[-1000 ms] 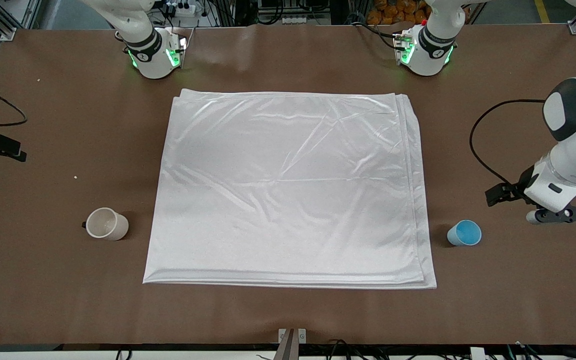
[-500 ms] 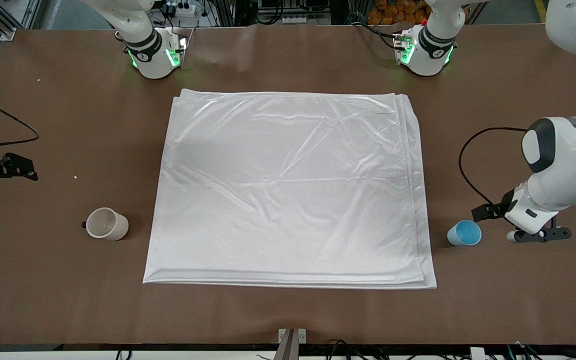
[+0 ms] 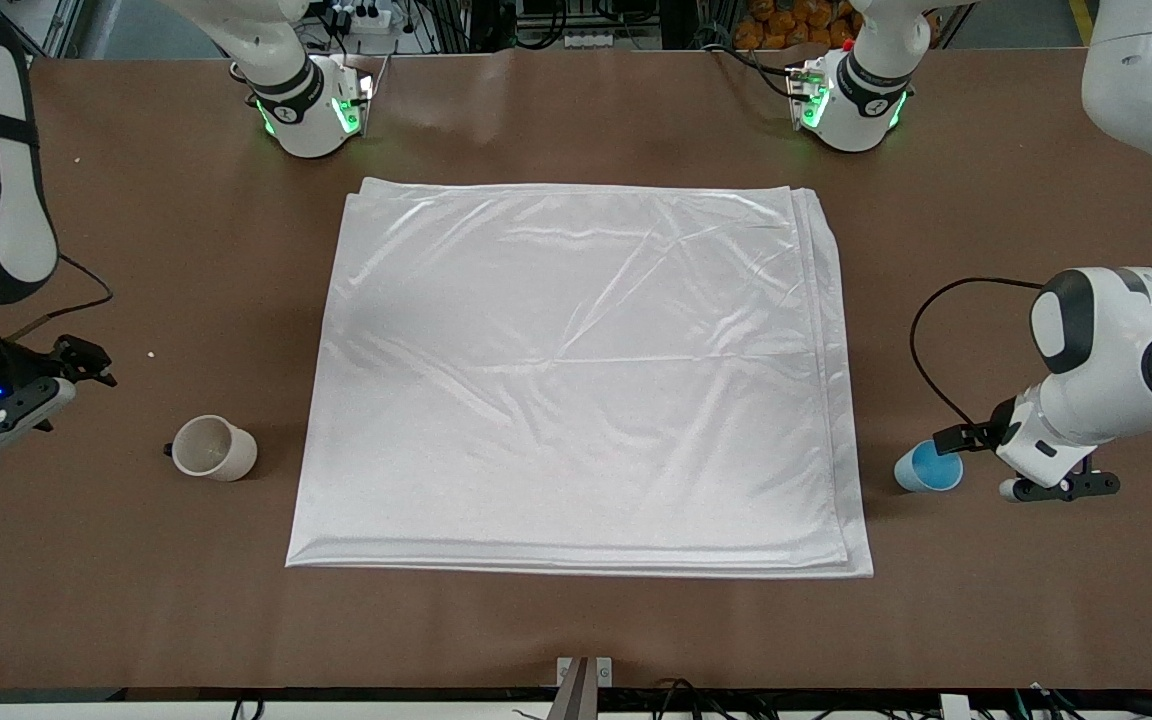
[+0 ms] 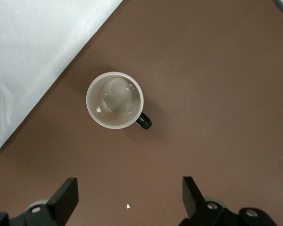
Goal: Place blue cup into white mug on cloth
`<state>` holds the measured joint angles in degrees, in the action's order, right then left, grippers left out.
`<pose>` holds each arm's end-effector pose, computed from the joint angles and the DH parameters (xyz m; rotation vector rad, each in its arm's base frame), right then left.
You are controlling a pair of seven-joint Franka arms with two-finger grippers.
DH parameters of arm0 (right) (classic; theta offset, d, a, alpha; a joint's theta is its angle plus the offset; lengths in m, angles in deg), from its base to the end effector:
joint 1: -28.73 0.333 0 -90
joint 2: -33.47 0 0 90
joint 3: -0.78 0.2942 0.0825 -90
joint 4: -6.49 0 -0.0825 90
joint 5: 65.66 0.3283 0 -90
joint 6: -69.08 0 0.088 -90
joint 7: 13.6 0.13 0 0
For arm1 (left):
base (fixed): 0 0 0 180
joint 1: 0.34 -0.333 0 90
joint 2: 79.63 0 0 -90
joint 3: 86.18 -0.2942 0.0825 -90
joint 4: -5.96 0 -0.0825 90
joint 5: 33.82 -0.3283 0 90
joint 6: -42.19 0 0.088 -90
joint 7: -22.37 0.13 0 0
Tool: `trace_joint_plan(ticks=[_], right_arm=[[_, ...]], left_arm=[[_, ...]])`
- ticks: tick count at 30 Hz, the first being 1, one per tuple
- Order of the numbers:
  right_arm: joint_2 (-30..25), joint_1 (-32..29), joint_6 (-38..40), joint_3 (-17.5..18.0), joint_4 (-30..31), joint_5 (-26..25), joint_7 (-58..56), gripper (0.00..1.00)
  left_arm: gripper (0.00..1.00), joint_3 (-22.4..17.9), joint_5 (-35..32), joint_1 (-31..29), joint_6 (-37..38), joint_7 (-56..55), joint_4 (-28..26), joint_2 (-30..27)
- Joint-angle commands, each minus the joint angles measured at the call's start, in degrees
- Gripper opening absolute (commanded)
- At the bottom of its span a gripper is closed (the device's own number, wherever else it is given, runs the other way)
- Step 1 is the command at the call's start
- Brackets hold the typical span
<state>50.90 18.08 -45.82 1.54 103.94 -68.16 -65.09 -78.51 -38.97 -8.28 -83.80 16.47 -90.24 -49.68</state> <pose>0.5780 -0.1050 0.3958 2.8980 1.1304 -0.0277 0.6198 0.0160 0.2918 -3.1335 -0.1139 -0.0048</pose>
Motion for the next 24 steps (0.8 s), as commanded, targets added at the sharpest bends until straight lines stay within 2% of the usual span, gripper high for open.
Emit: trace_joint_plan(ticks=[1, 14, 20, 24], right_arm=[[0.6, -0.5, -2.7, 0.4, 1.9, -0.9, -6.9, 0.98], [7.1, -1.3, -8.7, 0.4, 1.9, -0.8, -27.3, 1.00], [9.3, -1.3, -10.3, 0.5, 1.9, -0.6, -30.7, 1.00], [10.4, -0.9, -10.6, 0.5, 1.9, -0.6, -34.5, 1.00]], left_arm=[[1.00, 0.2, -1.5, -0.7, 0.1, 1.6, 2.4, 2.7], [1.00, 0.2, -1.5, -2.3, -2.5, 5.5, 4.4, 7.2], [1.00, 0.2, -1.5, -2.4, -3.3, 5.7, 4.5, 7.8], [0.86, 0.2, -1.5, -2.3, -3.3, 5.7, 4.5, 7.9]])
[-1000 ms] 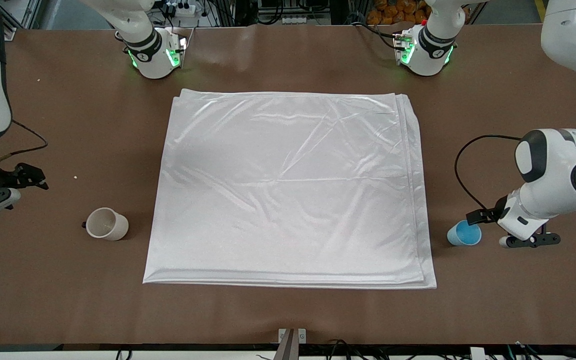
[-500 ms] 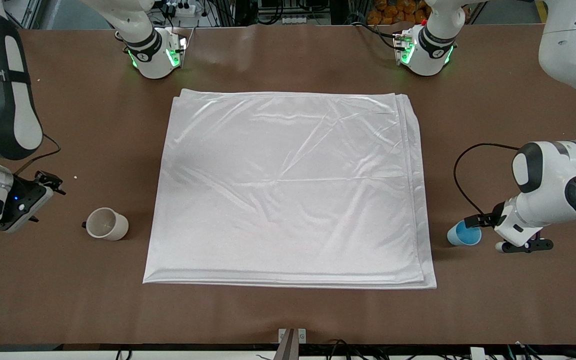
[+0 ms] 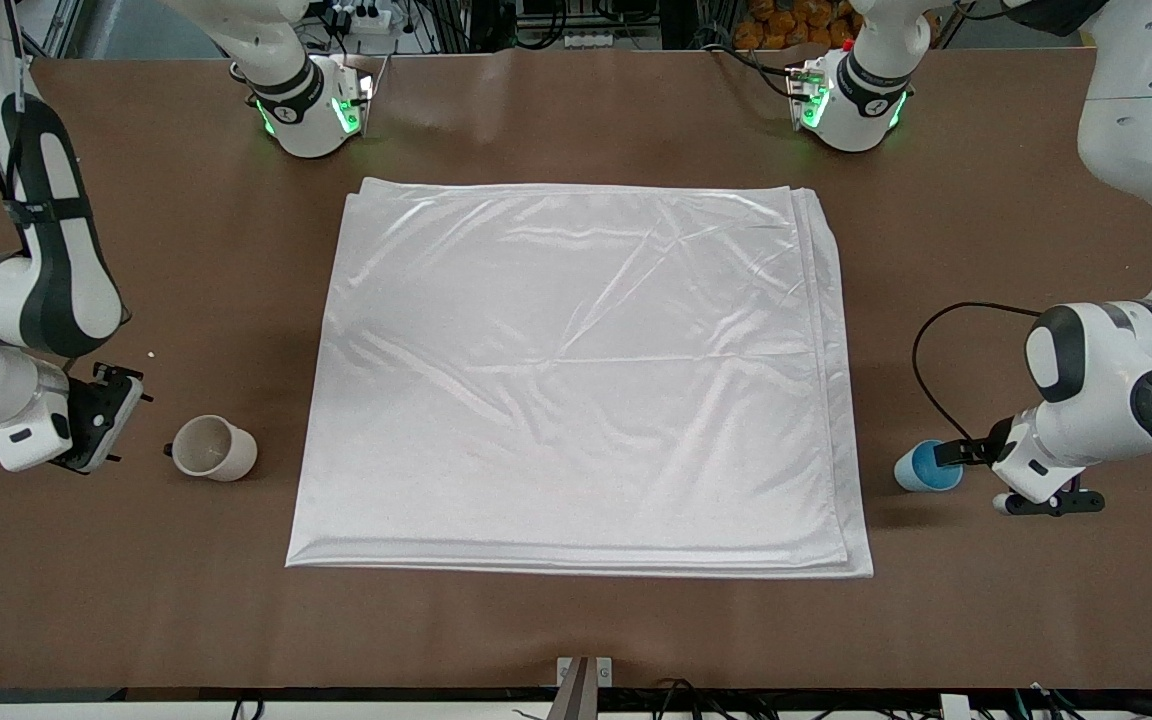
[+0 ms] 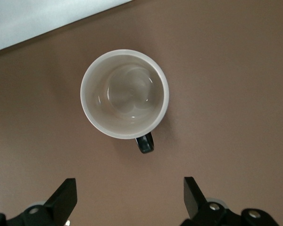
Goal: Place blue cup into white mug on cloth
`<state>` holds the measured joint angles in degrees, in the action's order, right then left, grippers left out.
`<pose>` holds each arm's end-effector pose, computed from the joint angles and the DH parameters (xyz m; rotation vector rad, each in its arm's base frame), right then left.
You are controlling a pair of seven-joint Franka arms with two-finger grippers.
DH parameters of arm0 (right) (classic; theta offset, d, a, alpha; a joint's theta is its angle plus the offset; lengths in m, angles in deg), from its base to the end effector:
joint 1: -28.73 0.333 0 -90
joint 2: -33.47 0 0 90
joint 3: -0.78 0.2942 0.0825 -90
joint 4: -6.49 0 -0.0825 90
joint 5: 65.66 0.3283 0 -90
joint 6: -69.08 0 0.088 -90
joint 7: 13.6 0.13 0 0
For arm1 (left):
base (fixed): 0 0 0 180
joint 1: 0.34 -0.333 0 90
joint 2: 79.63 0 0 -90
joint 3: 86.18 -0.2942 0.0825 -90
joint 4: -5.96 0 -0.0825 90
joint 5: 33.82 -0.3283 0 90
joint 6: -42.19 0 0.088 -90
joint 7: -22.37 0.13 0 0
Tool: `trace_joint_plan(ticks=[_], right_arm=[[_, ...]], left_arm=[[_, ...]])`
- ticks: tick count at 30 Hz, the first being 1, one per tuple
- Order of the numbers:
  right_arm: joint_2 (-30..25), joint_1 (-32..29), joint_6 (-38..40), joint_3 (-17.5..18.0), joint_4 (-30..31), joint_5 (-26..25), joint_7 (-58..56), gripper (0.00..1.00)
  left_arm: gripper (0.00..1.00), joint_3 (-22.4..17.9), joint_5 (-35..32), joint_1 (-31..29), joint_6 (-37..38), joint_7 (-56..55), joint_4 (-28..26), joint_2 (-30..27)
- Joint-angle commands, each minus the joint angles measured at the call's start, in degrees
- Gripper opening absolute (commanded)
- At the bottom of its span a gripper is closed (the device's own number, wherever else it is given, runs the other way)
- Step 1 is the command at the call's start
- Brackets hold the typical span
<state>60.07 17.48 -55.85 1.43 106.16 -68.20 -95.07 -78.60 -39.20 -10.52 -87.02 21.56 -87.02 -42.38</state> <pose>0.5931 -0.1141 0.2994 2.5328 1.8497 -0.0603 0.6325 0.0424 0.2394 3.1334 0.0406 -0.0171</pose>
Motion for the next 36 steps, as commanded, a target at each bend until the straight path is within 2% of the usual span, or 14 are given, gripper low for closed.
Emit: trace_joint_plan(ticks=[1, 17, 19, 21, 36], right_arm=[[1.5, -0.3, -0.9, 0.6, -0.4, -0.5, -5.1, 1.00], [5.1, 0.0, -8.0, 0.6, -0.8, -0.6, -15.6, 1.00], [5.6, 0.0, -8.3, 0.6, -0.8, -0.7, -16.5, 1.00], [6.0, -0.2, -8.7, 0.6, -0.8, -0.7, -17.5, 1.00], [9.3, -0.9, -11.0, 0.6, -0.7, -0.5, -19.1, 1.00]], left_arm=[[0.83, 0.3, -1.2, 0.0, -0.1, 0.6, 1.3, 0.6], [0.23, 0.2, -2.2, 0.7, -1.2, 0.6, 1.7, 1.6], [0.14, 0.3, -3.3, 0.6, -2.1, 0.7, 1.7, 1.9], [0.00, 0.3, -5.1, 0.6, -2.7, 0.6, 1.7, 1.9], [0.00, 0.7, -6.3, 0.6, -2.6, 1.8, 1.7, 0.4]])
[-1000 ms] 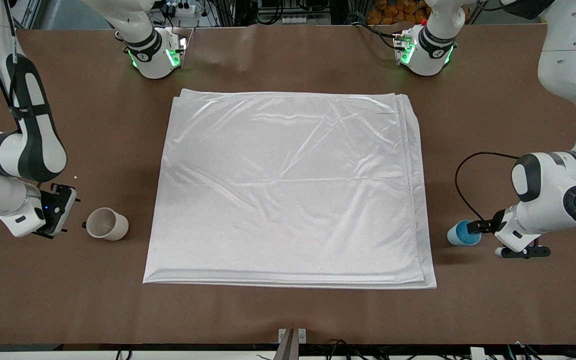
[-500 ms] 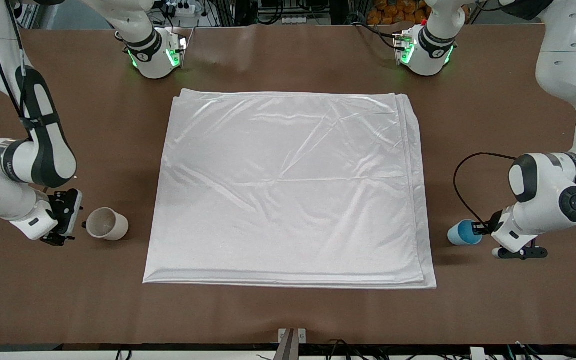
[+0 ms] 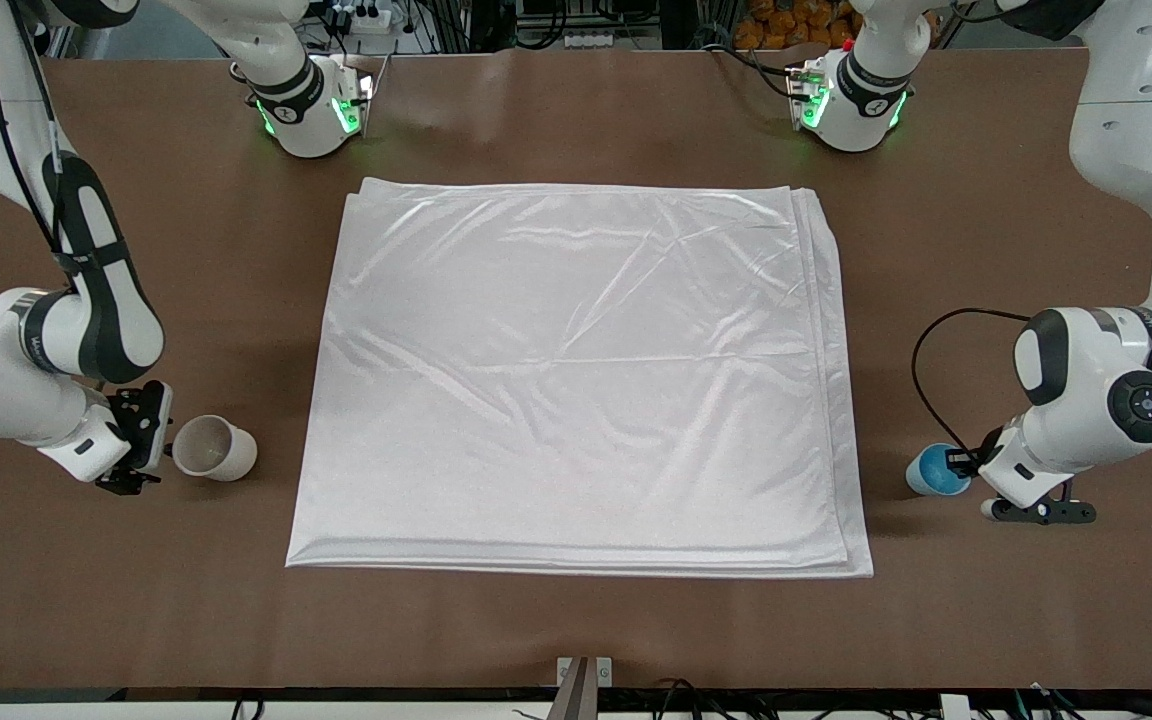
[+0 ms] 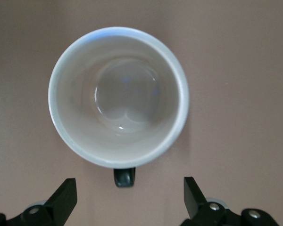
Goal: Place blue cup into white mug on cloth
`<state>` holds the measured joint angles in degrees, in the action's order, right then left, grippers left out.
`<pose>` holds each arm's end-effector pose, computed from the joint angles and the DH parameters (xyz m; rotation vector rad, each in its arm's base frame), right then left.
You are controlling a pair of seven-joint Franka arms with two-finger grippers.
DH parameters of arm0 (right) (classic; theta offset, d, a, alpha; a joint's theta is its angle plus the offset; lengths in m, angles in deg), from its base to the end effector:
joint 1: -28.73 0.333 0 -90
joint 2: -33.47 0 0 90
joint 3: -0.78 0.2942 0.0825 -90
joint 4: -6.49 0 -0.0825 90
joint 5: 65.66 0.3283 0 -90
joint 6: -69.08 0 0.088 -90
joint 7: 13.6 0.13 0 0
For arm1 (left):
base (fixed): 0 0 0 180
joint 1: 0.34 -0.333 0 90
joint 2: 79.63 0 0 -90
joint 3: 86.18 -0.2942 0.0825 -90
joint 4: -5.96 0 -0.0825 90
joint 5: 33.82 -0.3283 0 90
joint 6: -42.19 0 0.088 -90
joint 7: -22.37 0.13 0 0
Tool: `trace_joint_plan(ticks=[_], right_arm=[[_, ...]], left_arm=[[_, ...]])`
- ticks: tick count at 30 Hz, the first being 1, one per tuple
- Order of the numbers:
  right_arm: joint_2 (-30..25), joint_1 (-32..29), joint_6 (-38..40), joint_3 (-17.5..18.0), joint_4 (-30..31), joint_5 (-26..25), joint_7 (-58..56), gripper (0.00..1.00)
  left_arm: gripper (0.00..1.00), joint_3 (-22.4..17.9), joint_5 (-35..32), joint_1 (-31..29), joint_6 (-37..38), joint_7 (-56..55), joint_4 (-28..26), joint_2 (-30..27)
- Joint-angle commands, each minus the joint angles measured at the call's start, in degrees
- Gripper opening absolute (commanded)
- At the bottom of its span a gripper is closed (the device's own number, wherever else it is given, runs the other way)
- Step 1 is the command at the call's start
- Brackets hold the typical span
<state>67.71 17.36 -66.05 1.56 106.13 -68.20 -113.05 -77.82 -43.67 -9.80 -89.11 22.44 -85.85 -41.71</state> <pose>0.6075 -0.1156 0.2337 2.1894 2.2086 -0.0110 0.6427 0.0308 0.2440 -3.0971 0.0949 -0.0563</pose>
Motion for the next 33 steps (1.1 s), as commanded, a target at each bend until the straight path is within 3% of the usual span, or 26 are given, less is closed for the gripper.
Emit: trace_joint_plan(ticks=[1, 18, 24, 30, 33], right_arm=[[1.9, -0.9, -0.9, 0.4, -0.7, -0.6, -1.1, 1.00], [3.9, -1.0, -0.9, 0.5, -0.3, -0.5, -2.6, 1.00], [3.9, -0.9, -0.9, 0.6, -0.2, -0.4, -2.5, 0.89], [3.8, -0.8, -0.7, 0.6, 0.1, -0.3, -2.3, 0.64], [3.8, -0.7, -0.5, 0.7, 0.1, -0.2, -2.4, 0.42]], left_arm=[[0.00, 0.0, -1.8, -0.1, -0.4, 0.9, 0.4, -0.7], [0.00, 3.4, -0.8, -0.3, 9.2, 0.6, 0.6, -9.9], [0.00, 4.5, -0.8, -0.4, 11.4, 0.5, 0.7, -11.9], [0.00, 5.0, -0.8, -0.2, 12.6, 0.4, 0.7, -13.6], [0.00, 5.3, -0.8, -0.4, 12.6, 0.3, 0.7, -13.8]])
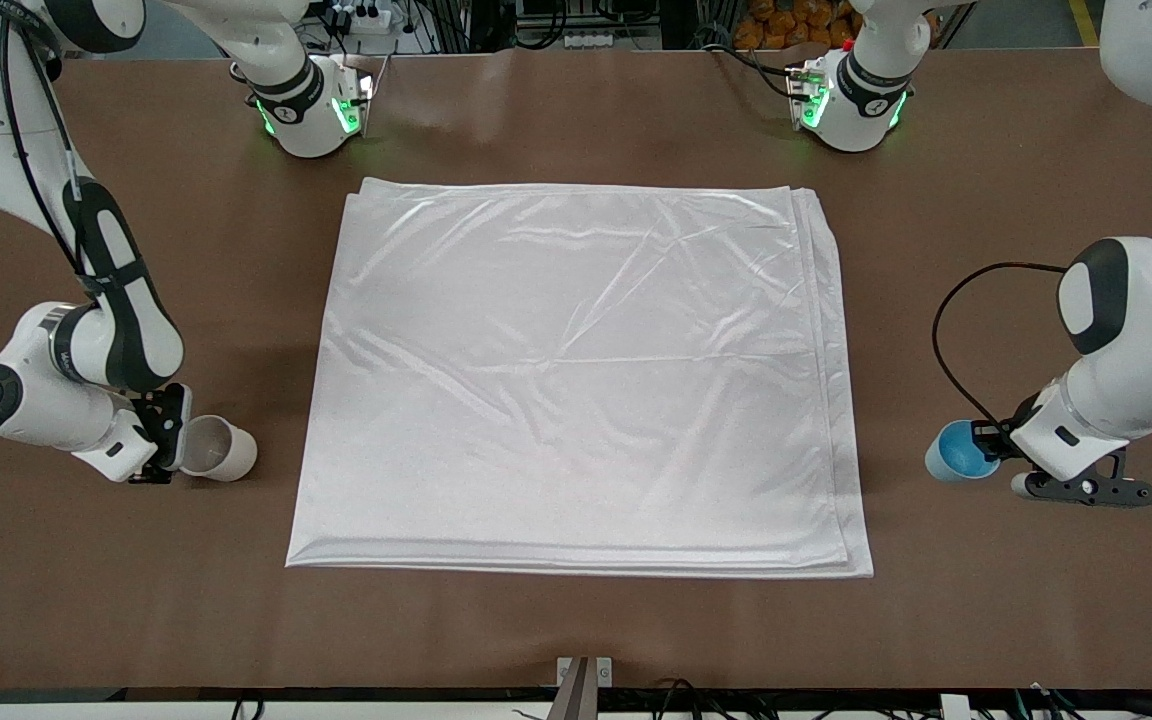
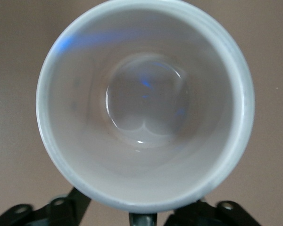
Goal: Place blue cup into white mug on cloth
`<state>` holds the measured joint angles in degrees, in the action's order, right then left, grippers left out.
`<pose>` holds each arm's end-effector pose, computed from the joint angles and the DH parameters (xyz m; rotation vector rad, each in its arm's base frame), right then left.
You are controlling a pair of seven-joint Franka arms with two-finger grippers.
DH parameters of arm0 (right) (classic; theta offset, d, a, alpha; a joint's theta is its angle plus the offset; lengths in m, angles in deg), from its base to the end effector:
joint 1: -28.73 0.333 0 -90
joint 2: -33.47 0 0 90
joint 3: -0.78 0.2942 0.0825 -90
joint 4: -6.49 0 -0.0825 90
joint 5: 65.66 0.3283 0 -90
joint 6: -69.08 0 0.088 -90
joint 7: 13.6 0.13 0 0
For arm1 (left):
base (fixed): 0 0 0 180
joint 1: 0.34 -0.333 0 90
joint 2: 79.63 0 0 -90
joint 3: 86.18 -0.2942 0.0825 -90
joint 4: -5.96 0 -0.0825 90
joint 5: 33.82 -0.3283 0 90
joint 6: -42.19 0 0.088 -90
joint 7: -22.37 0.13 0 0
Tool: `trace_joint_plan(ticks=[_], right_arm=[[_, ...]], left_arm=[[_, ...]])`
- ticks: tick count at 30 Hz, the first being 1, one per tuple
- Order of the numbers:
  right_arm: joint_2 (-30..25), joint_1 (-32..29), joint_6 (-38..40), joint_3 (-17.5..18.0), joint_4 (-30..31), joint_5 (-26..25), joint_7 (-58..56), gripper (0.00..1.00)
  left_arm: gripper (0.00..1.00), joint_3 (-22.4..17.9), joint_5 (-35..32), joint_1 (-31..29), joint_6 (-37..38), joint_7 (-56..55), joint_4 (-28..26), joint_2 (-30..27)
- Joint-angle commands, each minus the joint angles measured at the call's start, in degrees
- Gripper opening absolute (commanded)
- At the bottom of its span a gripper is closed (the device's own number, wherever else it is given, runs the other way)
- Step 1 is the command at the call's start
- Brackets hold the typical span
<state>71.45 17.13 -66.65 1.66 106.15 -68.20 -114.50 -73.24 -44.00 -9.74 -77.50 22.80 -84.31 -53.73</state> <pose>0.6009 -0.1157 0.1943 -2.1740 -2.2454 0.0561 0.6298 -0.0089 0.3724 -3.0749 0.1942 -0.1173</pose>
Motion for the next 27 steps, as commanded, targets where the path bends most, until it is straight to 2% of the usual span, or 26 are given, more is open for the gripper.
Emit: trace_joint_plan(ticks=[1, 4, 11, 19, 27], right_arm=[[0.0, -0.4, 0.2, 0.6, 0.1, -0.2, -1.0, 0.34], [0.0, -0.4, 0.1, 0.7, 0.1, -0.2, -1.1, 0.16], [-0.5, -0.5, 0.5, 1.9, -0.1, -0.2, -1.1, 0.00], [-2.2, -0.4, 3.9, 2.5, -1.1, 1.6, -0.8, 0.00], [-4.8, -0.1, 6.1, 5.2, -1.0, 1.6, -0.1, 0.00]], left_arm=[[0.00, 0.8, -0.5, -0.4, 1.0, 0.0, -0.9, -1.7], [0.00, 0.9, -0.5, -0.4, 1.1, -0.1, -0.9, -1.9], [0.00, 2.0, -0.4, -0.5, 3.4, -0.2, 0.2, -2.0], [0.00, 1.9, 1.8, -0.4, 6.4, -0.2, 2.4, -2.0], [0.00, 1.9, 1.8, -0.4, 6.4, -0.2, 2.4, -2.0]])
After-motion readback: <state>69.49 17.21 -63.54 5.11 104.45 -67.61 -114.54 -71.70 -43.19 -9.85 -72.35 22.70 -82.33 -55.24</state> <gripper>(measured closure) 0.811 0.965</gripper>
